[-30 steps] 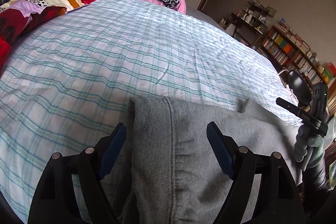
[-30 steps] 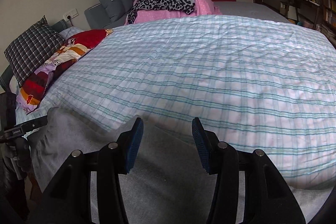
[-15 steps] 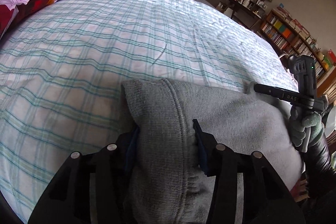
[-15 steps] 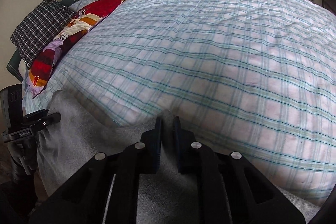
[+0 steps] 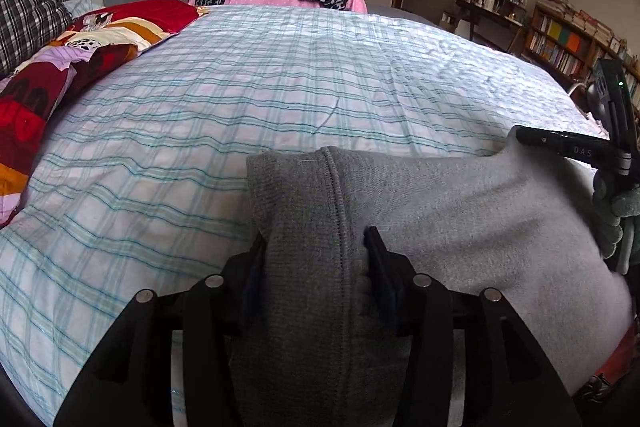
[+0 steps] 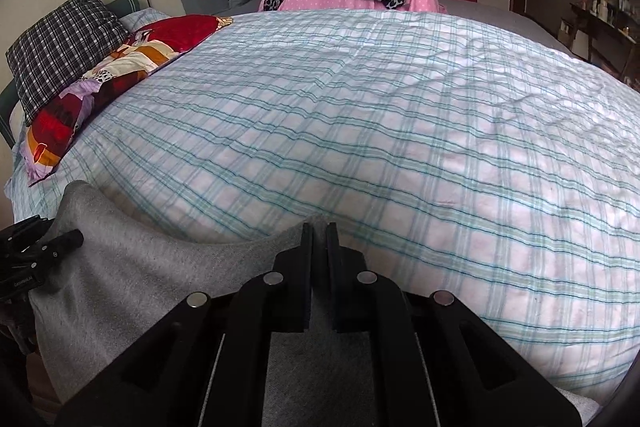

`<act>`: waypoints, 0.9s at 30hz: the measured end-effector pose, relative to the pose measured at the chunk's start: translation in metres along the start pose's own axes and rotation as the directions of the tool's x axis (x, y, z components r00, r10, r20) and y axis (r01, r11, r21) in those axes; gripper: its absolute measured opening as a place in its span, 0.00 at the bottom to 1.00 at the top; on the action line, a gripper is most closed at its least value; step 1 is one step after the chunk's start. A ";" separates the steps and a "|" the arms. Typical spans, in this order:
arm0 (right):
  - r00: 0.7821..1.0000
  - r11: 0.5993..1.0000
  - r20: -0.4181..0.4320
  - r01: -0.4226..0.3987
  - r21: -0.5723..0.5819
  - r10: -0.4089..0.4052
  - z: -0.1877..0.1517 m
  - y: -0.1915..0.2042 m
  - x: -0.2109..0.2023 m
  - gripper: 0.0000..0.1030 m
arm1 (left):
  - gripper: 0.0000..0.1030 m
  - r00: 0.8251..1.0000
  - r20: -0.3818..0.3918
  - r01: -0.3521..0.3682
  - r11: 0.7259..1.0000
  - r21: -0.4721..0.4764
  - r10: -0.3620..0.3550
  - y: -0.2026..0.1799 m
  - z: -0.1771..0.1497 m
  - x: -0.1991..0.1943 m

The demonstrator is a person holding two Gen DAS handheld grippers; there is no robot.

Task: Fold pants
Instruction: 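Open both grippers and release the folded sweatpants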

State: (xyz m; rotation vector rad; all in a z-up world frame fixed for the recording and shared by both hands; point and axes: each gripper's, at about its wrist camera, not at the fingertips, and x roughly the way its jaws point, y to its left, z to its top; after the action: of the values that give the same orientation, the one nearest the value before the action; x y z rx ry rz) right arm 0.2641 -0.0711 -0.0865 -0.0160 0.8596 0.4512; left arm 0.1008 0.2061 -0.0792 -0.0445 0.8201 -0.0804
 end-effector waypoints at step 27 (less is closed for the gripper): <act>0.942 0.949 0.202 0.222 0.222 -0.268 -0.113 -0.063 -0.164 0.65 | 0.77 0.988 0.145 0.032 0.985 0.170 -0.057 -0.098 -0.004 -0.072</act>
State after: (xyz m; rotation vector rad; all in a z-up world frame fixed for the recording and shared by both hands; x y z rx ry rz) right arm 0.1138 -0.2116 -0.0503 0.1078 0.6590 0.1270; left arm 0.0431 0.1150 -0.0225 0.0883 0.6605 -0.1858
